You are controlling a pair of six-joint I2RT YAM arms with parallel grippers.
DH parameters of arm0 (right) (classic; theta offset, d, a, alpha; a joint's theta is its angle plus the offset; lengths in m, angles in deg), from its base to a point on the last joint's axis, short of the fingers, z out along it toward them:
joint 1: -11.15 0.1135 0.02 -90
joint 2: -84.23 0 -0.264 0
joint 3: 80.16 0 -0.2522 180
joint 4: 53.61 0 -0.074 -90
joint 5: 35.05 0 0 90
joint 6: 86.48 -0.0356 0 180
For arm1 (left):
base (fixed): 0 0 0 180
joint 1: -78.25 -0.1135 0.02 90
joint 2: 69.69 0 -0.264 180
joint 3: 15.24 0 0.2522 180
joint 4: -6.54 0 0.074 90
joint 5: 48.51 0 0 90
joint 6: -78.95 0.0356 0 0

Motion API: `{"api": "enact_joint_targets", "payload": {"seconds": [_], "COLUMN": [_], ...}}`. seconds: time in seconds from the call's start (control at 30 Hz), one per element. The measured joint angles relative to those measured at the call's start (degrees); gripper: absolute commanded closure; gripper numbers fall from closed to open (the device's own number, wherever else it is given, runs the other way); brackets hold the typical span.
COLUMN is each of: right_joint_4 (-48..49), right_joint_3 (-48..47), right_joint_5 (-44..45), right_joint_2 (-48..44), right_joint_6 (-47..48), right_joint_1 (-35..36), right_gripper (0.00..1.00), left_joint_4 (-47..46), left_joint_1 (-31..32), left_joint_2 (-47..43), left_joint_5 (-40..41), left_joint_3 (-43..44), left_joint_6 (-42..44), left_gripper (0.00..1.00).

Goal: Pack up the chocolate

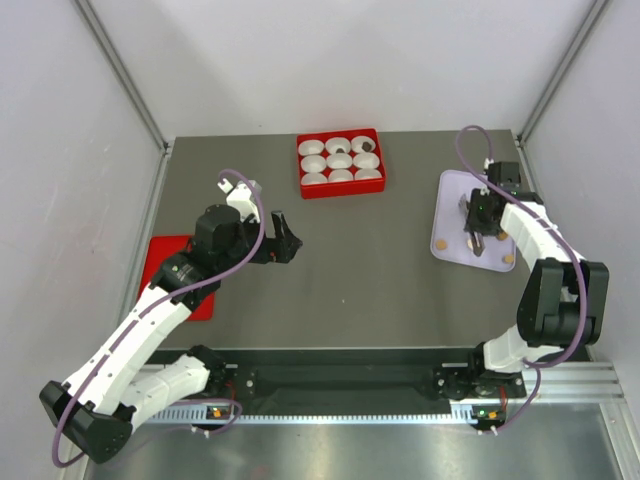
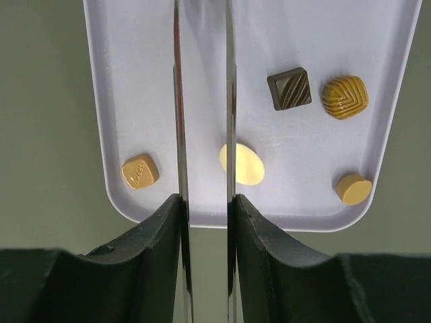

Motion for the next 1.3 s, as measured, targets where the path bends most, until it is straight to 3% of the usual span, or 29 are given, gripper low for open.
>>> {"api": "enact_joint_targets", "payload": {"seconds": [0.8,1.07,1.23,1.3], "right_joint_4": [-5.1,-7.0,-5.5,-5.1], "right_joint_3": [-6.5,-16.9,-30.7,-32.2], "right_joint_5": [0.9,3.8,7.1,7.2], "right_joint_2": [-2.2,-1.0,7.5,9.2], "right_joint_6": [-0.7,-2.1,-2.6,-2.6], "right_joint_1": [2.1,14.0,25.2,26.6], "right_gripper": [0.69,0.71,0.71,0.71], "left_joint_4": [0.0,0.0,0.0,0.0], "left_joint_1": [0.0,0.0,0.0,0.0], "left_joint_2": [0.0,0.0,0.0,0.0], "left_joint_5": [0.0,0.1,0.2,0.3], "left_joint_3": [0.0,0.0,0.0,0.0], "left_joint_6": [-0.2,-0.2,-0.2,-0.2], "left_gripper": [0.04,0.04,0.04,0.03]}}
